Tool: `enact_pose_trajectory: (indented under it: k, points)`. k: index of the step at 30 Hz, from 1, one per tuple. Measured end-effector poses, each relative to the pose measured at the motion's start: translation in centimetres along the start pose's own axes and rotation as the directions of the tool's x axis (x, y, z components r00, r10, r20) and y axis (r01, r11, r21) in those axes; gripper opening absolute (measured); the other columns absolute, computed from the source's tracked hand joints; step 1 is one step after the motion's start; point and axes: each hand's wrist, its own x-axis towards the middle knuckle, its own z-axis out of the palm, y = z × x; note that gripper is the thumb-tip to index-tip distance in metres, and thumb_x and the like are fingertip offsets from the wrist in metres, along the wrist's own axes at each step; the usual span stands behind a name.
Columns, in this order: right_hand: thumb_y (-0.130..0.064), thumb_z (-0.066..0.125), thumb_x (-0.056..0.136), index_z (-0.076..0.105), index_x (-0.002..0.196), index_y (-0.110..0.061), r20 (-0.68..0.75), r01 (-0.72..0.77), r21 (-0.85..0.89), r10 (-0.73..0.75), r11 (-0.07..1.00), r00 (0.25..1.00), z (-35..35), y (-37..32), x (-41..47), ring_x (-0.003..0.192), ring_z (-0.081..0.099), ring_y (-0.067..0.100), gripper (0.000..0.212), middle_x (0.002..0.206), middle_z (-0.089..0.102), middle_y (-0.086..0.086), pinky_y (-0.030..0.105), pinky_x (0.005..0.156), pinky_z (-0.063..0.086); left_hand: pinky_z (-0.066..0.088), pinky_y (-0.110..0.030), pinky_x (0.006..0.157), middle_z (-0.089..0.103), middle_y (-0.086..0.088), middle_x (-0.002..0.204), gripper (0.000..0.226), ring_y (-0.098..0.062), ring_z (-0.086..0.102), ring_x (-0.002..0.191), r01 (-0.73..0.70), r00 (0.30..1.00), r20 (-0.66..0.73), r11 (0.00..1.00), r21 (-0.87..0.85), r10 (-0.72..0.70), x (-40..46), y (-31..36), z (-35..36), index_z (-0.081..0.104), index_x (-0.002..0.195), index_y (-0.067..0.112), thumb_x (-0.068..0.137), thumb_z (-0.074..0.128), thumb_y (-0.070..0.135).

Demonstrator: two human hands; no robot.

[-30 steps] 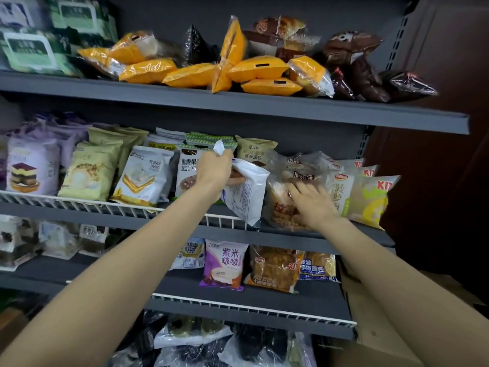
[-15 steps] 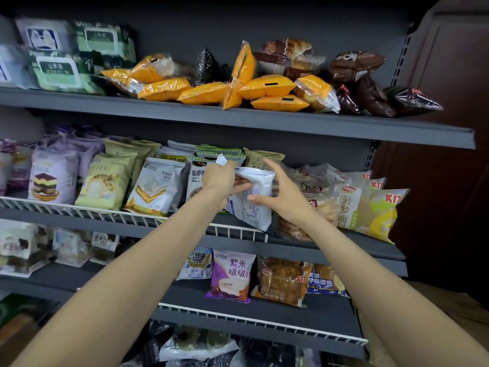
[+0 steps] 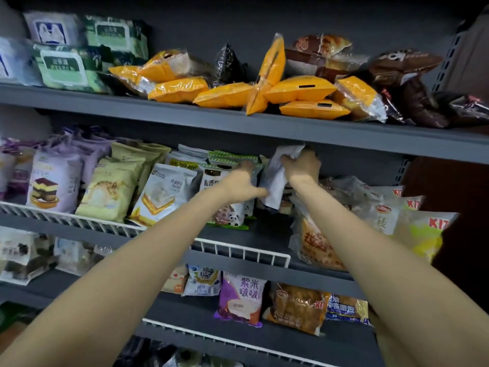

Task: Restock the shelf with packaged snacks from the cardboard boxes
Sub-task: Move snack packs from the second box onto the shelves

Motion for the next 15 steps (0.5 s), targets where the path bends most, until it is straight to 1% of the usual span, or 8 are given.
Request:
enact_pose_trajectory:
  k: [1, 3, 5, 7, 8, 10, 12, 15]
  points:
    - [-0.029, 0.052, 0.092, 0.056, 0.114, 0.002, -0.015, 0.024, -0.056, -0.025, 0.998, 1.000, 0.6, -0.4, 0.3, 0.116, 0.052, 0.035, 0.038, 0.118, 0.060, 0.022, 0.038, 0.086, 0.044, 0.043, -0.031, 0.081, 0.052, -0.013, 0.119, 0.058, -0.029, 0.050, 0.120, -0.048, 0.995, 0.080, 0.996, -0.072, 0.053, 0.7, 0.4, 0.5, 0.039, 0.128, 0.010, 0.083, 0.069, 0.033]
    - [-0.036, 0.053, 0.092, 0.059, 0.110, 0.000, -0.015, 0.066, -0.054, -0.067, 0.996, 0.998, 1.4, -1.0, 0.6, 0.110, 0.055, 0.034, 0.041, 0.112, 0.062, 0.018, 0.037, 0.083, 0.044, 0.044, -0.029, 0.077, 0.055, -0.013, 0.121, 0.059, -0.029, 0.055, 0.113, -0.088, 0.991, 0.091, 0.994, -0.065, 0.093, 2.4, 0.7, 1.6, 0.042, 0.127, 0.007, 0.082, 0.071, 0.031]
    - [-0.043, 0.054, 0.091, 0.063, 0.105, -0.006, 0.087, 0.075, 0.166, -0.090, 0.983, 0.992, 1.3, -1.0, 0.9, 0.099, 0.060, 0.029, 0.040, 0.103, 0.064, 0.013, 0.035, 0.080, 0.047, 0.042, -0.028, 0.068, 0.059, -0.017, 0.120, 0.048, -0.031, 0.058, 0.107, -0.027, 0.998, -0.055, 1.000, -0.012, 0.026, 3.8, 0.1, 2.0, 0.046, 0.125, 0.003, 0.086, 0.065, 0.025]
    - [-0.037, 0.052, 0.094, 0.060, 0.112, -0.011, 0.228, 0.020, 0.397, -0.120, 0.918, 0.966, 0.8, -0.4, 1.3, 0.105, 0.059, 0.025, 0.032, 0.111, 0.061, 0.010, 0.040, 0.088, 0.050, 0.044, -0.028, 0.067, 0.057, -0.017, 0.125, 0.048, -0.031, 0.057, 0.110, 0.084, 0.992, -0.081, 0.983, -0.164, -0.098, 5.2, -1.8, 1.8, 0.048, 0.126, 0.000, 0.087, 0.063, 0.024]
    - [-0.035, 0.054, 0.094, 0.054, 0.122, -0.013, 0.269, 0.055, 0.386, -0.169, 0.921, 0.948, 0.4, 0.2, 1.6, 0.109, 0.055, 0.019, 0.036, 0.118, 0.057, 0.005, 0.036, 0.091, 0.048, 0.046, -0.028, 0.073, 0.055, -0.012, 0.128, 0.055, -0.029, 0.055, 0.114, 0.121, 0.990, -0.031, 0.949, -0.290, -0.136, 5.8, -3.0, 1.8, 0.045, 0.131, 0.001, 0.085, 0.065, 0.025]
    - [-0.042, 0.067, 0.083, 0.036, 0.141, -0.021, 0.327, 0.205, 0.188, -0.258, 0.960, 0.909, -0.1, 1.4, 2.8, 0.124, 0.041, 0.012, 0.070, 0.136, 0.042, -0.007, 0.029, 0.102, 0.038, 0.048, -0.030, 0.083, 0.057, -0.008, 0.128, 0.060, -0.026, 0.055, 0.114, 0.159, 0.987, 0.050, 0.854, -0.495, -0.154, 5.8, -4.5, 1.5, 0.048, 0.132, 0.007, 0.078, 0.068, 0.022]
    - [-0.047, 0.078, 0.069, 0.023, 0.147, -0.031, 0.418, 0.238, 0.087, -0.252, 0.967, 0.873, -0.3, 1.9, 3.8, 0.137, 0.029, 0.015, 0.096, 0.151, 0.029, -0.007, 0.036, 0.112, 0.030, 0.047, -0.032, 0.083, 0.063, -0.008, 0.115, 0.040, -0.025, 0.057, 0.107, 0.157, 0.988, 0.091, 0.764, -0.625, -0.129, 5.8, -5.3, 1.1, 0.058, 0.109, 0.012, 0.070, 0.066, 0.015]
    - [-0.029, 0.081, 0.071, 0.043, 0.132, -0.032, 0.494, 0.168, 0.205, -0.250, 0.964, 0.833, -0.4, 1.5, 4.3, 0.121, 0.051, 0.010, 0.072, 0.139, 0.049, -0.005, 0.033, 0.106, 0.041, 0.041, -0.027, 0.073, 0.061, -0.008, 0.103, 0.020, -0.019, 0.055, 0.093, 0.172, 0.983, 0.165, 0.669, -0.723, -0.075, 5.8, -5.0, 0.4, 0.054, 0.087, 0.014, 0.069, 0.060, 0.008]
